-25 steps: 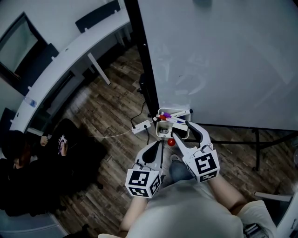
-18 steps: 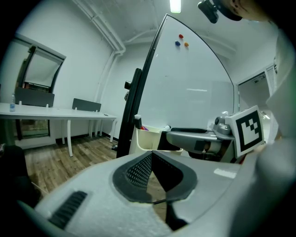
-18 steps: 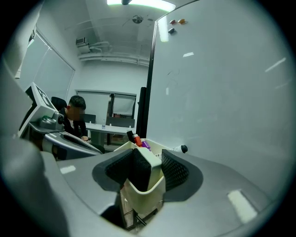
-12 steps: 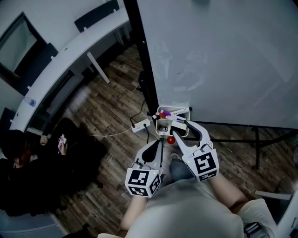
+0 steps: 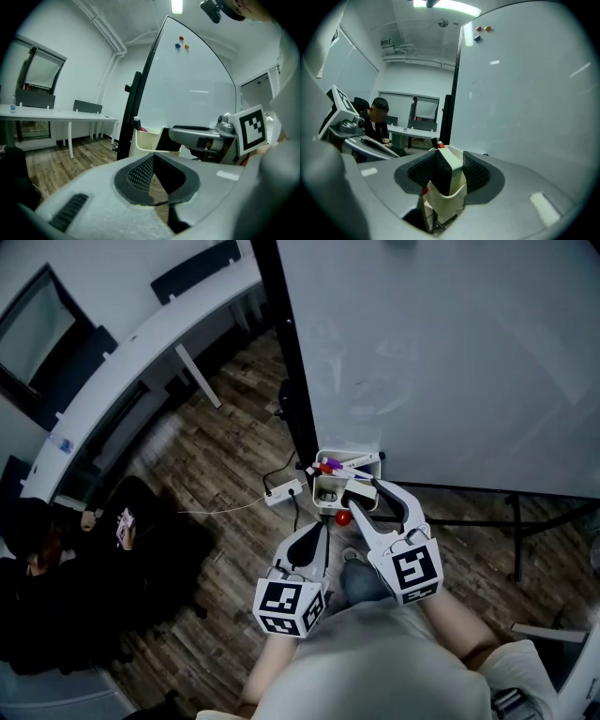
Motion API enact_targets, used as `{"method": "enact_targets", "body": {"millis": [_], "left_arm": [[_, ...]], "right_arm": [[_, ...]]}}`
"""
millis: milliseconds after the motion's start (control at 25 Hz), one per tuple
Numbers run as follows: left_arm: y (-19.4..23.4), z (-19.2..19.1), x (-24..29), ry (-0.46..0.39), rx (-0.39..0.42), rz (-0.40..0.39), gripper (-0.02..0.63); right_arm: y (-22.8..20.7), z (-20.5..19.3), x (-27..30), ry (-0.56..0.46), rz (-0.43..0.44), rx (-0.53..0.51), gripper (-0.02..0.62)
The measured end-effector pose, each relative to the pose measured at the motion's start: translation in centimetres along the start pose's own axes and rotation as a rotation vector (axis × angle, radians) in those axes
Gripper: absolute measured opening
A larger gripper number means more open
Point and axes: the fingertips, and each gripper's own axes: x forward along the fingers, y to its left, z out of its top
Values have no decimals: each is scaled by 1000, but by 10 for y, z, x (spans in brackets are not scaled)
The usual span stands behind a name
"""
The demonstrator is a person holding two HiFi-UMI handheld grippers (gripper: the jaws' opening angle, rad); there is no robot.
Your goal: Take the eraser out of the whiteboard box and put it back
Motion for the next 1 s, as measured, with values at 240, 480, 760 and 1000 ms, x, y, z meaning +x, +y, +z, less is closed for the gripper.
{"method": "enact_targets", "body": {"millis": [240,480,760,1000], "left_arm": [[0,2,-5,-9,4,7,0],[-2,4,-9,-15,6,12,0],[-6,4,-12,-20,9,9,0],[-9,6,-15,-27,11,10,0]], "right_arm": [[-1,8,-4,-19,-9,-12,192],[-2,20,-6,-48,-14,-30,190],[-3,32,-9,-74,-17,-45,189],[-4,40,-12,-95,-19,-58,189]]}}
